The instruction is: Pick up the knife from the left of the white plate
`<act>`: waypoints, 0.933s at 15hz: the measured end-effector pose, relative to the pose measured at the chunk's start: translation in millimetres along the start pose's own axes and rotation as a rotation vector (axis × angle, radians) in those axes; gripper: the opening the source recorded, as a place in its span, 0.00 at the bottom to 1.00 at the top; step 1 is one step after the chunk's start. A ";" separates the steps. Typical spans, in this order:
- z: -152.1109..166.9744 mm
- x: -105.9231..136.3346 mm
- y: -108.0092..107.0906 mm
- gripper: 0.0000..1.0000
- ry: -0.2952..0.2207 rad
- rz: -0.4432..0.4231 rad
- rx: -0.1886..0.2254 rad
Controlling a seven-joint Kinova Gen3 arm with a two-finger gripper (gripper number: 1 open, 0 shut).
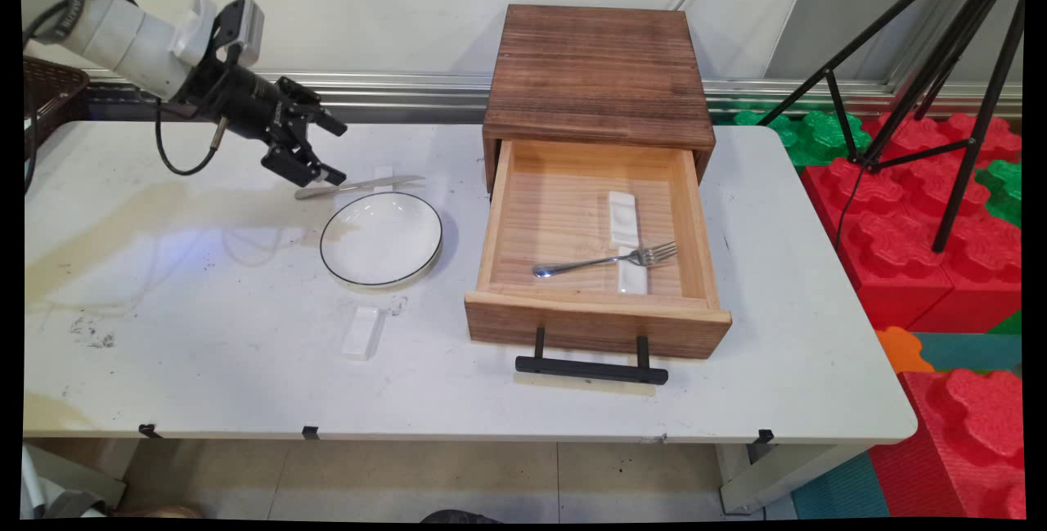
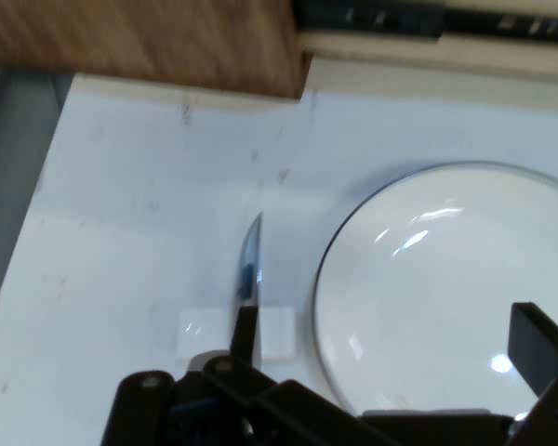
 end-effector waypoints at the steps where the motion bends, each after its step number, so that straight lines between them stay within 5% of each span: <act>1: 2.4 -6.4 -3.6 1.00 -0.012 0.005 0.007; 14: 34.8 -65.0 -35.7 1.00 -0.140 0.066 0.049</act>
